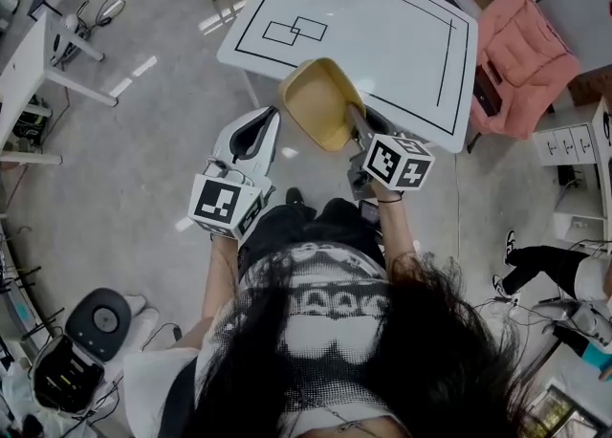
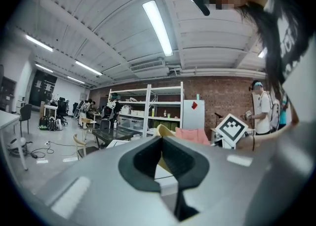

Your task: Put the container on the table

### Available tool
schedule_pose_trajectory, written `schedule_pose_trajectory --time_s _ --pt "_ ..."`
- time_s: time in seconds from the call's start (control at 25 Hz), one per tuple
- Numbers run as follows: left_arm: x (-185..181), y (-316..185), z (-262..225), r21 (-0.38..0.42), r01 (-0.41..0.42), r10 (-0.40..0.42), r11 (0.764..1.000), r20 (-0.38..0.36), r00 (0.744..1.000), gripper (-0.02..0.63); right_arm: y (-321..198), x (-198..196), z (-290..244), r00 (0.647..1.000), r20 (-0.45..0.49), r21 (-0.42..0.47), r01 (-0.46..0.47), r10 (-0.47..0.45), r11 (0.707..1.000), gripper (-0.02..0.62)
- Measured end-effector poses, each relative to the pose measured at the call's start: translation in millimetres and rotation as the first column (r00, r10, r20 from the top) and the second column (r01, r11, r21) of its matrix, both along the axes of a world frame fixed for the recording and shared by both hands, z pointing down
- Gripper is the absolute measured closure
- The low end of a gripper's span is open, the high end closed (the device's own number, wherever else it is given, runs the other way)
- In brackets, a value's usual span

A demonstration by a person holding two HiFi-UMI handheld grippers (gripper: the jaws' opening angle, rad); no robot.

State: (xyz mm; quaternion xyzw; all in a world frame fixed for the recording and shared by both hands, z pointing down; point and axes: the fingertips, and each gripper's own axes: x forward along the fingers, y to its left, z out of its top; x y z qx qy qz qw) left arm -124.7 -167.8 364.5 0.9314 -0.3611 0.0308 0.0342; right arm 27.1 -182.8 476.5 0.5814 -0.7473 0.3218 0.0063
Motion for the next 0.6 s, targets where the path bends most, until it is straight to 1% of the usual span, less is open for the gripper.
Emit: schedule_pose_trajectory --time_s 0.24,0.44,0.52,0.6 --pt "-13 -9 12 -0.02 0.003 -0.004 1.0 -0.017 1.0 0.606 -7 -9 11 0.999 -0.039 -0.023 0.003 -0.004 1.0 0.558" --pt "6 -11 15 -0.018 0.019 -0.019 1.0 -0.027 0.999 0.606 -13 7 23 0.997 -0.061 -0.046 0.036 -0.039 0.998 0.558" --pt "9 -16 18 -0.021 0.024 -0.024 1.0 -0.025 0.999 0.606 -22 8 29 0.996 -0.063 -0.055 0.051 -0.055 0.997 0.558" --pt "-1 -30 20 -0.025 0.03 -0.031 0.999 -0.023 0.999 0.606 -43 -4 33 0.995 -0.072 -0.065 0.065 -0.07 0.996 0.558"
